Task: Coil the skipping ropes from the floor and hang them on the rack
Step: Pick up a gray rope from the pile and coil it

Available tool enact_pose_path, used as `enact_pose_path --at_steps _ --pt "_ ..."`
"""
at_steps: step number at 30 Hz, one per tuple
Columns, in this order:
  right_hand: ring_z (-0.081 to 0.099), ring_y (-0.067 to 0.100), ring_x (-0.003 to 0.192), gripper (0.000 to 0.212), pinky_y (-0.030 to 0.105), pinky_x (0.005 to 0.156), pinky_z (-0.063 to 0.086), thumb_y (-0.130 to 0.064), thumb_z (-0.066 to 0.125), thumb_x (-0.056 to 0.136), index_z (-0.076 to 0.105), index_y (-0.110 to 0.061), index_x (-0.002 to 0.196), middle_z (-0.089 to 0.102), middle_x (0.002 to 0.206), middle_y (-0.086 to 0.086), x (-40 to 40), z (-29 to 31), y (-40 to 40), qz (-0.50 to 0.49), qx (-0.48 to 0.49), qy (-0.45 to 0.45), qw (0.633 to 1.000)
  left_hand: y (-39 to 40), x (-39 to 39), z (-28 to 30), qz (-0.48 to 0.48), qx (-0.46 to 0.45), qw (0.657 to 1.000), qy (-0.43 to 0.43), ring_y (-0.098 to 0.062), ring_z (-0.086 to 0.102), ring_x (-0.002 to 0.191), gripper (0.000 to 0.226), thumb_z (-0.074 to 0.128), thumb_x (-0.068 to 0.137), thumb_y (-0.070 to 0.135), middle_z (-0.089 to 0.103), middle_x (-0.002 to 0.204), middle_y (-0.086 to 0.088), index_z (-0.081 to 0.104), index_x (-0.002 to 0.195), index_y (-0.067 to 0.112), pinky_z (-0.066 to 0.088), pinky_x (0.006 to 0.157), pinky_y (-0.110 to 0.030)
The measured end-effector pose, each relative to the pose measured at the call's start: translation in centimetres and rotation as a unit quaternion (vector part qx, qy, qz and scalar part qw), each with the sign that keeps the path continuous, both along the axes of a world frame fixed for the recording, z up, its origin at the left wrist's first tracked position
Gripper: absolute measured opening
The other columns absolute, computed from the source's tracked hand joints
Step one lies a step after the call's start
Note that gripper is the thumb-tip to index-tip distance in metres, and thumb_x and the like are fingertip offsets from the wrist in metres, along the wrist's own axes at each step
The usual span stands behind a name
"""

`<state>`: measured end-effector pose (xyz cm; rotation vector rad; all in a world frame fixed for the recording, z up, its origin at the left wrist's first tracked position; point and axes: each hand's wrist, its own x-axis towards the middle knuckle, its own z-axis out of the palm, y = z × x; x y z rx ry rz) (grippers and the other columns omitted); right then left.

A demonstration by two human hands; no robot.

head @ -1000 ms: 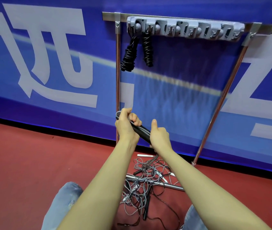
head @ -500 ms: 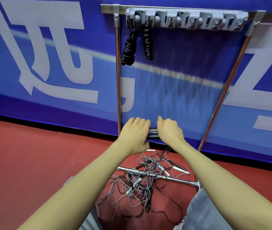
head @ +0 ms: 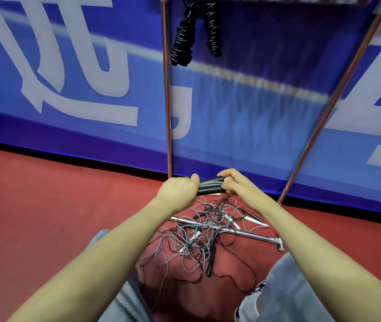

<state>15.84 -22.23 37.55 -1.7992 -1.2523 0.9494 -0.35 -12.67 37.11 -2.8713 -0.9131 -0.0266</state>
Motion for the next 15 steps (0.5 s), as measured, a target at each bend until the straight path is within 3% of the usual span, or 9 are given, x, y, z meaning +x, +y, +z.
enact_pose_path --at_steps 1,4,8,10,13,15 --pt "0.044 0.012 0.072 0.019 0.026 0.072 0.037 -0.002 0.052 0.089 0.052 -0.012 0.105 0.045 0.080 0.001 0.3 -0.4 0.0 0.023 -0.008 -0.023 0.999 0.2 -0.2 -0.1 0.002 0.001 1.000 0.008 -0.036 0.063 0.089 0.026 0.045 0.096 0.029 0.066 0.099 -0.013 0.042 0.109 0.006 0.036 0.061 -0.036" --pt "0.043 0.016 0.076 0.015 0.025 0.072 0.032 0.003 0.048 0.087 0.050 -0.011 0.086 0.043 0.086 0.002 0.5 -1.3 0.4 0.077 -0.030 -0.213 0.973 0.2 -0.4 -0.7 0.021 -0.018 1.000 0.014 -0.037 0.062 0.091 0.028 0.047 0.095 0.030 0.065 0.101 -0.015 0.043 0.108 0.006 0.037 0.064 -0.037" --pt "0.051 0.021 0.091 0.017 0.036 0.081 0.044 -0.008 0.043 0.097 0.059 -0.010 0.100 0.049 0.099 0.004 0.6 -2.0 1.0 0.051 0.049 -0.310 0.948 0.2 -0.6 -1.2 0.047 -0.037 0.998 0.015 -0.037 0.062 0.095 0.028 0.048 0.094 0.030 0.065 0.104 -0.015 0.045 0.108 0.007 0.035 0.064 -0.036" --pt "0.052 0.020 0.094 0.019 0.038 0.080 0.046 -0.012 0.041 0.098 0.058 -0.011 0.105 0.053 0.102 0.002 0.5 -1.9 1.1 0.019 0.070 -0.315 0.946 0.2 -0.7 -1.1 0.037 -0.039 0.998 0.013 -0.037 0.062 0.093 0.026 0.047 0.094 0.030 0.065 0.103 -0.014 0.045 0.107 0.007 0.035 0.063 -0.035" --pt "0.054 0.020 0.090 0.017 0.035 0.079 0.044 -0.011 0.041 0.097 0.058 -0.009 0.102 0.057 0.099 0.003 0.1 -1.6 1.4 -0.041 0.080 -0.241 0.966 0.1 -0.8 -0.8 -0.011 -0.025 1.000 -0.009 -0.036 0.061 0.091 0.027 0.046 0.094 0.032 0.066 0.100 -0.011 0.043 0.108 0.009 0.033 0.061 -0.034" --pt "0.052 0.022 0.083 0.017 0.031 0.072 0.039 -0.008 0.041 0.097 0.057 -0.003 0.098 0.059 0.095 0.012 -0.2 -1.5 1.5 -0.047 0.071 -0.191 0.978 0.0 -0.8 -0.1 -0.010 -0.028 0.998 -0.058 -0.035 0.061 0.090 0.025 0.045 0.095 0.031 0.065 0.099 -0.009 0.042 0.108 0.010 0.032 0.061 -0.032"
